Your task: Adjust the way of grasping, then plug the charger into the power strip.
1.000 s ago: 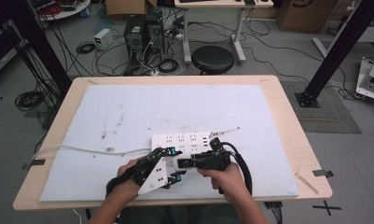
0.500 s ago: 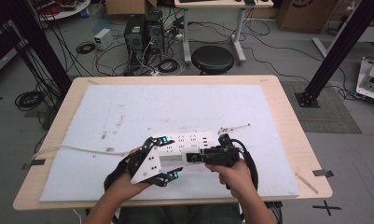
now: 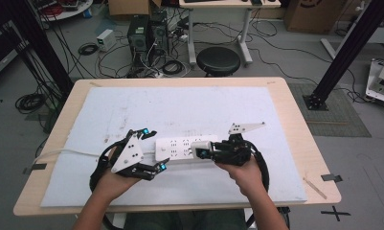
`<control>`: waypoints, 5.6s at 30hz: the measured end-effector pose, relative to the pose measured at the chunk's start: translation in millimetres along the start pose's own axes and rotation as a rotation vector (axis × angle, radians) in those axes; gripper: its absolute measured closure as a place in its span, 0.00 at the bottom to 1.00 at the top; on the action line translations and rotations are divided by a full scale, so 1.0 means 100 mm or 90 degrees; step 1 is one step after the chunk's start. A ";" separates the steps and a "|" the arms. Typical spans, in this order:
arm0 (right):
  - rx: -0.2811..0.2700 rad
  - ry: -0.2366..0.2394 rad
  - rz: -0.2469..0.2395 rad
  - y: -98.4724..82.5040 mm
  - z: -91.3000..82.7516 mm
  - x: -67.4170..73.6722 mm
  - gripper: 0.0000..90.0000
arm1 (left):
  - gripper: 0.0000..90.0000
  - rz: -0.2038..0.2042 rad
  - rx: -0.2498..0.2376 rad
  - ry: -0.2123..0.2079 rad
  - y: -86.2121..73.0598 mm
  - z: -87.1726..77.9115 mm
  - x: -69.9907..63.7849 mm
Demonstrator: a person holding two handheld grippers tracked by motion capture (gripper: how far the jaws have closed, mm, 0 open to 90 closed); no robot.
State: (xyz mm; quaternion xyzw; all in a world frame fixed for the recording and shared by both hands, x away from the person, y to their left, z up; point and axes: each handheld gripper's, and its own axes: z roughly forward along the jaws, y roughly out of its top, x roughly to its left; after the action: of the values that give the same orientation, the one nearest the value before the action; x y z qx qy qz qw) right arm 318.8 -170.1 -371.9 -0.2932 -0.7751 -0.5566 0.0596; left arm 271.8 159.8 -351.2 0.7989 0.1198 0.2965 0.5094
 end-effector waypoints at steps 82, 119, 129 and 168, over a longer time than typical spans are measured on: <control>0.659 -0.050 -0.496 0.96 0.99 -0.46 0.70 | 0.18 -0.074 0.046 0.029 -0.56 -0.35 0.26; 0.691 -0.045 -0.457 0.85 1.18 -0.59 0.70 | 0.18 -0.073 0.046 0.033 -0.54 -0.32 0.26; 0.514 -0.099 -0.355 0.96 0.77 -0.47 0.30 | 0.18 -0.080 0.043 0.044 -0.51 -0.37 0.38; 0.083 -0.160 -0.200 0.28 -0.46 -0.37 0.21 | 0.18 -0.135 0.045 0.041 -0.65 -0.43 0.69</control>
State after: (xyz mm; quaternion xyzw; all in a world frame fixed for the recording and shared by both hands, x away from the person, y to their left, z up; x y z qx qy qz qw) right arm 352.4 -219.9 -347.0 -0.2316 -0.8471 -0.4664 -0.1063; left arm 308.0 255.7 -371.6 0.7895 0.2302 0.2621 0.5050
